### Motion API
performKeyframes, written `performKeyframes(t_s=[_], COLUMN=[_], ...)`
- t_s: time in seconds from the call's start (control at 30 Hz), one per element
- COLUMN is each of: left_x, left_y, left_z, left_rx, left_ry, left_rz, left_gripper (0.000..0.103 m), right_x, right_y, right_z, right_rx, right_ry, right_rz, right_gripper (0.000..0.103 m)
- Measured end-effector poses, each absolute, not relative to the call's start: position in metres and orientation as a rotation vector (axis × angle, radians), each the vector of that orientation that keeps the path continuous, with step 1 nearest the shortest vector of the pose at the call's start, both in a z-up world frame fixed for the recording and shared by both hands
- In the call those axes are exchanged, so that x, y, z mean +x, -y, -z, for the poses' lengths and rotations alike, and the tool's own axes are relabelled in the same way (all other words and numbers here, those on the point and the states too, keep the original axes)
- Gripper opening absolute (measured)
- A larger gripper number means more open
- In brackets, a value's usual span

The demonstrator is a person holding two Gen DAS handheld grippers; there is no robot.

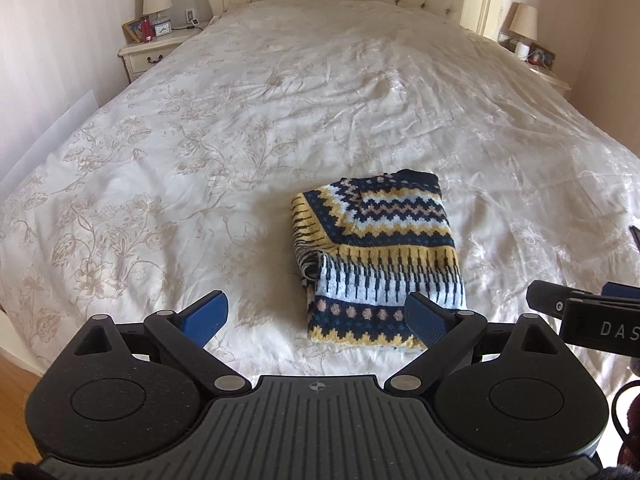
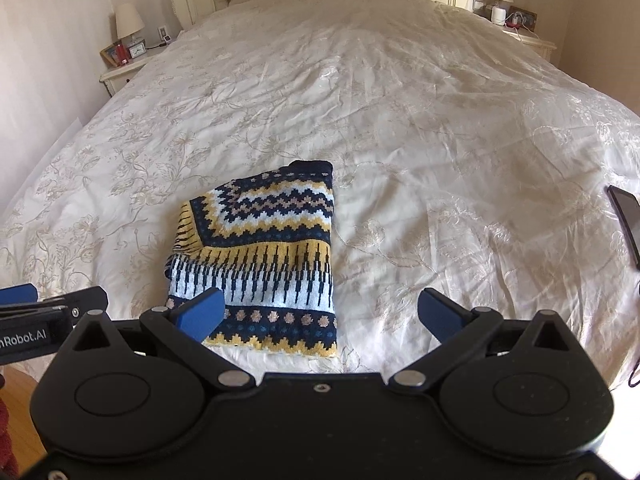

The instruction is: Fold small clothes

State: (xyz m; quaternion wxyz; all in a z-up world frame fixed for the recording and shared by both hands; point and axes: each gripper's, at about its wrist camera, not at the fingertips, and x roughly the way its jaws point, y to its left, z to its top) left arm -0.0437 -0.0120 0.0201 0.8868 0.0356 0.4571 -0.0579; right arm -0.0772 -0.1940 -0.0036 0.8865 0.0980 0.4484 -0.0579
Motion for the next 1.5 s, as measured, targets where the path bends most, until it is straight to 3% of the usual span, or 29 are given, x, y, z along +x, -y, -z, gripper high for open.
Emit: performKeyframes(t_s=[1.5], left_x=[-0.041], left_y=[0.025], left_z=[0.008], left_rx=[0.137], left_ry=[-1.088], left_rz=[0.089], left_gripper=[0.092], right_x=[-0.078], right_y=[0.203], right_z=[0.029], right_rx=[0.217], right_ry=[-1.087], right_rz=[0.154], right_gripper=[0.102])
